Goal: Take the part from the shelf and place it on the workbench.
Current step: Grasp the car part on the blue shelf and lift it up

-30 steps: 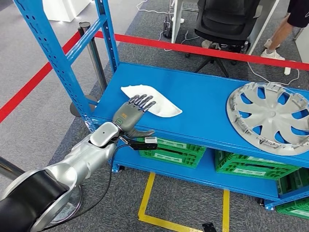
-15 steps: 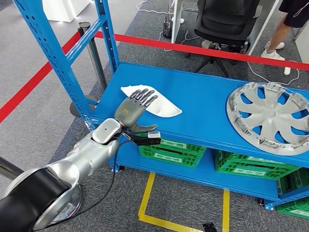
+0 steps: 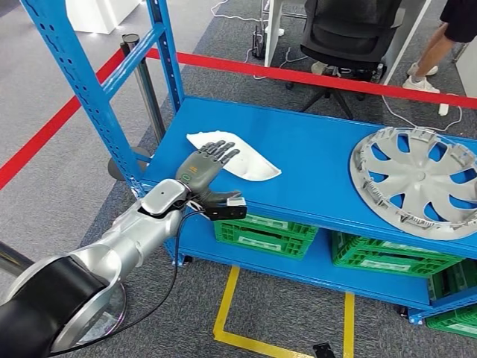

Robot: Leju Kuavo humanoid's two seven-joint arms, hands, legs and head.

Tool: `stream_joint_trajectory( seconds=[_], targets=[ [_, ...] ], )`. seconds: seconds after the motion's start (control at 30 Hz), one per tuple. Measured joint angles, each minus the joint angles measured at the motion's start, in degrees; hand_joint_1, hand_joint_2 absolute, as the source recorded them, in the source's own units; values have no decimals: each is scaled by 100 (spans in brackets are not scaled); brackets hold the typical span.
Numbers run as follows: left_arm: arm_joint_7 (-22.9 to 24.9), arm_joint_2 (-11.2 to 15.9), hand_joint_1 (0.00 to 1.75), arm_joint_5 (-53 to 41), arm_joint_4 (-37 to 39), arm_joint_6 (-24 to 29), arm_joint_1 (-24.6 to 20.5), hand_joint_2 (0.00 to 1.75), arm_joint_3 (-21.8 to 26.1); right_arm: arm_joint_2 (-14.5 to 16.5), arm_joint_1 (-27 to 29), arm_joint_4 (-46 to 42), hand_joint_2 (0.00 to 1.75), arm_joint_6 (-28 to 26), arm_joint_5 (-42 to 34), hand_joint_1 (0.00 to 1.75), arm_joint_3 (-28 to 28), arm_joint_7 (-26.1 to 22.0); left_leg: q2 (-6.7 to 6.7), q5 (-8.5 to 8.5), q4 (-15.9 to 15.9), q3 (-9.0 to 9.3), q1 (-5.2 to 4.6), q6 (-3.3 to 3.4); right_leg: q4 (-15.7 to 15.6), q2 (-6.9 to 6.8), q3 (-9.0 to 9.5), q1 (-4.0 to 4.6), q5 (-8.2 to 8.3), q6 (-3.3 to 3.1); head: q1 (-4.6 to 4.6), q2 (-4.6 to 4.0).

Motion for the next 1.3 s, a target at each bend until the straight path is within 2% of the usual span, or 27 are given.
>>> stream_joint_trajectory(
  seconds=[0.4,0.57,0.67,0.7,0.73,0.8,0.83,0.87,0.9,0.97,1.0,1.03,1.07,1.13,1.2,1.23,1.3],
  targets=[
    [145,29,0,-80,0,-6,-35,0,1,0,-12,0,0,0,30,0,2,20,-1,-12,6,-1,-21,15,-3,-1,4,-21,-1,11,-1,0],
    [148,48,0,-104,0,-2,-55,0,1,2,-16,0,0,-1,38,0,4,26,-2,-45,22,-2,-63,64,-11,0,13,-60,-11,57,-2,0],
    [156,52,0,-120,-3,12,-68,0,1,2,-25,0,0,-5,47,0,5,29,3,-49,-24,38,-53,123,19,-6,2,-73,-61,106,-2,0],
    [158,52,0,-124,-5,17,-79,0,0,2,-31,0,0,-7,48,0,6,30,7,-49,-46,63,-39,146,154,-11,-56,-70,-144,116,7,0],
    [160,50,0,-127,-7,21,-88,0,-1,2,-37,0,0,-8,49,0,7,31,11,-50,-64,88,-24,166,415,-16,-180,-68,-280,121,18,0],
    [161,45,0,-133,-7,26,-90,0,-2,2,-38,0,0,-10,49,0,7,32,15,-67,-64,106,-23,182,1237,-21,-598,-64,-627,119,38,0],
    [161,43,0,-136,-7,26,-77,0,-2,2,-33,0,0,-10,49,0,7,33,15,-74,-62,111,-23,180,1585,-21,-804,-64,-727,121,40,0],
    [161,42,0,-140,-7,26,-62,0,-3,2,-28,0,0,-11,49,0,7,34,13,-83,-59,118,-22,170,1752,-23,-926,-64,-720,123,41,0],
    [161,42,0,-143,-7,26,-50,0,-3,2,-25,0,0,-11,49,0,7,35,10,-95,-53,129,-16,154,1664,-25,-926,-68,-587,124,41,0],
    [161,41,0,-144,-7,27,-47,0,-4,2,-30,0,0,-11,49,0,7,35,3,-137,-16,156,0,93,904,-44,-622,-82,-127,134,42,0],
    [161,42,0,-144,-7,28,-54,0,-4,7,-35,1,0,-11,49,0,7,35,1,-162,15,159,-1,53,528,-41,-449,-85,39,128,46,0],
    [162,44,0,-145,-8,30,-62,0,-4,10,-40,1,0,-11,49,0,7,35,0,-177,40,155,-6,13,281,-33,-334,-85,132,108,43,0],
    [162,45,0,-147,-8,32,-66,0,-4,14,-41,2,0,-11,49,0,7,36,-1,-182,55,148,-13,-20,188,-21,-291,-78,147,78,40,0],
    [163,48,0,-155,-9,36,-69,0,-4,17,-37,2,0,-11,49,0,7,37,-2,-170,47,142,-6,-77,209,8,-305,-59,145,-16,29,0],
    [163,49,0,-160,-9,39,-74,0,-4,17,-35,2,0,-13,49,0,7,36,6,-246,130,104,10,-138,206,14,-303,-64,152,-88,20,0],
    [163,49,0,-160,-9,43,-79,0,-4,17,-37,2,0,-14,49,0,7,36,10,-369,333,8,14,-168,200,12,-296,-74,152,-117,11,0],
    [163,49,0,-160,-9,52,-72,0,-5,17,-40,2,0,-17,49,0,7,35,15,-726,1088,-367,17,-209,198,5,-287,-79,141,-151,-5,0]
  ],
)
